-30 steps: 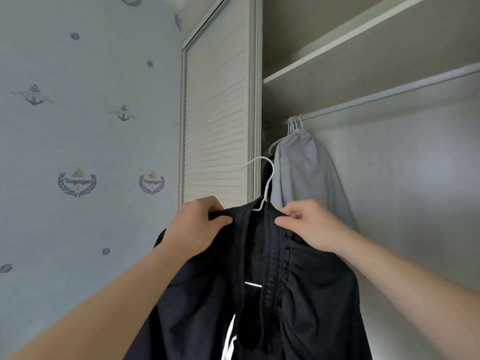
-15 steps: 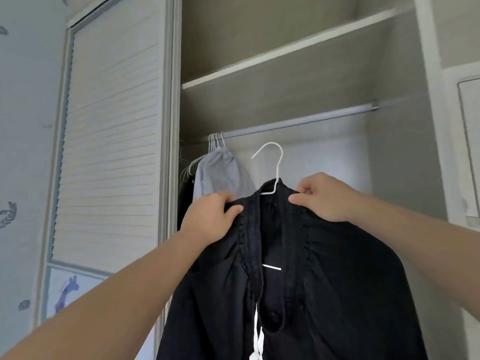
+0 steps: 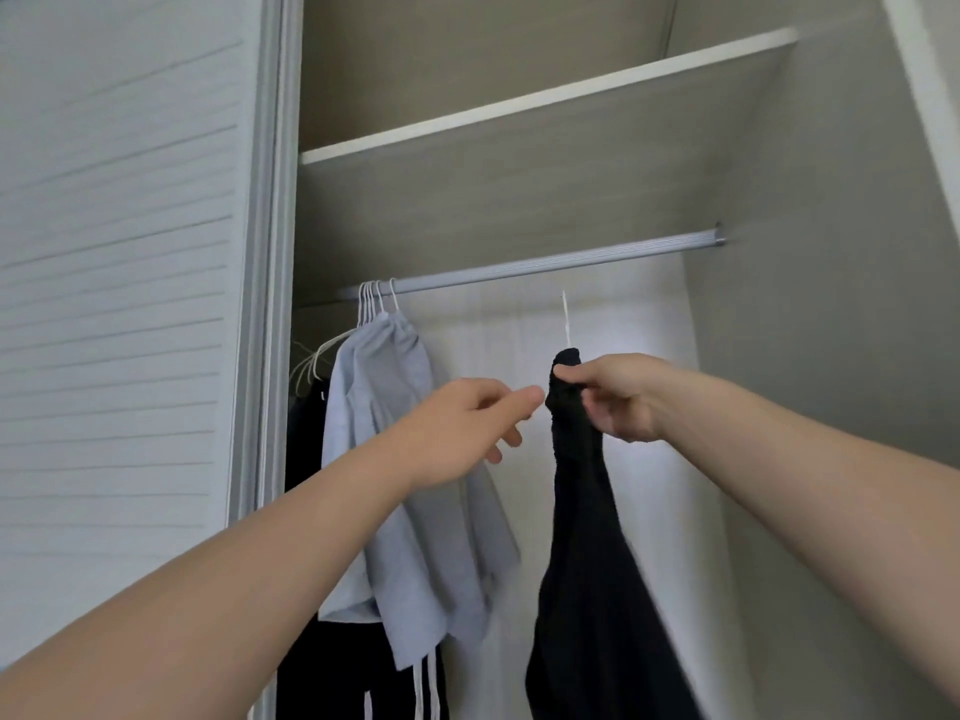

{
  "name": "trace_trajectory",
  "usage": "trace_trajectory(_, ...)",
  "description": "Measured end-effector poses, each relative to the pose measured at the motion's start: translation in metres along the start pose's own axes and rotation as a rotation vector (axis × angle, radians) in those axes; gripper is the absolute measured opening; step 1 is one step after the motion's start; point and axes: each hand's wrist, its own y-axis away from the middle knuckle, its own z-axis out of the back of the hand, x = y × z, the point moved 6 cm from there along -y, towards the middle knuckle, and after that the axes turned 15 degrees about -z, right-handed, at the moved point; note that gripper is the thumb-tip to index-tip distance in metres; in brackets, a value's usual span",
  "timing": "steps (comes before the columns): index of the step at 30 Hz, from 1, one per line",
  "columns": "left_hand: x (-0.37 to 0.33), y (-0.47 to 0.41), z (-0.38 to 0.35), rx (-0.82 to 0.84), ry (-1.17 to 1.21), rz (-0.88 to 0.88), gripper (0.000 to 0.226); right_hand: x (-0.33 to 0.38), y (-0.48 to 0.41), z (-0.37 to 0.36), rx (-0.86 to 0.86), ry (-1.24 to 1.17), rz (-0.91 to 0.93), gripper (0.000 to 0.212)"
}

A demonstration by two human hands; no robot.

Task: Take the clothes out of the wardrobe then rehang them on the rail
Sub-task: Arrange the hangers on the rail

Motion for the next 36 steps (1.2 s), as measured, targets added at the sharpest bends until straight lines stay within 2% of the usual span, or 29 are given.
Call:
trace_trajectory(3,0.008,-0.003,0.000,0.117,-0.007,0.083,0.059,0.004,-0.027,-0.023,0.086,-0.130,-0.020,0.012)
trace_trajectory(4,0.012,-0.005,0.002,0.144,-0.048,0.100,0.057,0.007,-0.037,-0.028,0.089,-0.140,-0.010,0.014)
trace_trajectory(6,0.022,-0.010,0.008,0.145,-0.132,0.118,0.038,0.014,-0.051,-0.039,0.110,-0.124,0.019,0.015)
trace_trajectory(8,0.036,-0.016,0.018,0.070,-0.236,0.141,0.028,0.021,-0.064,-0.050,0.148,-0.072,0.053,0.013)
trace_trajectory(12,0.058,-0.027,0.042,-0.106,-0.543,0.165,0.025,0.040,-0.085,-0.061,0.154,0.076,0.138,0.014)
trace_trajectory(15,0.069,-0.035,0.059,-0.235,-0.697,0.126,0.023,0.054,-0.099,-0.066,0.182,0.242,0.179,0.025)
trace_trajectory(18,0.083,-0.043,0.070,-0.282,-0.829,0.106,0.016,0.066,-0.115,-0.064,0.199,0.313,0.243,0.032)
trace_trajectory(21,0.100,-0.052,0.079,-0.310,-0.901,0.132,0.010,0.082,-0.134,-0.062,0.146,0.322,0.377,0.030)
trace_trajectory(24,0.114,-0.064,0.091,-0.368,-0.945,0.158,0.015,0.100,-0.149,-0.072,0.025,0.409,0.631,0.021)
trace_trajectory(27,0.121,-0.079,0.103,-0.432,-0.971,0.147,0.013,0.110,-0.154,-0.092,-0.052,0.645,0.922,0.051)
trace_trajectory(29,0.125,-0.088,0.110,-0.463,-0.996,0.156,0.012,0.111,-0.164,-0.105,-0.055,0.810,1.033,0.063)
trace_trajectory(33,0.136,-0.107,0.121,-0.469,-1.066,0.205,0.009,0.114,-0.188,-0.123,-0.248,1.065,1.170,0.077)
trace_trajectory(36,0.144,-0.123,0.123,-0.439,-1.115,0.217,0.005,0.115,-0.205,-0.135,-0.239,1.098,1.156,0.084)
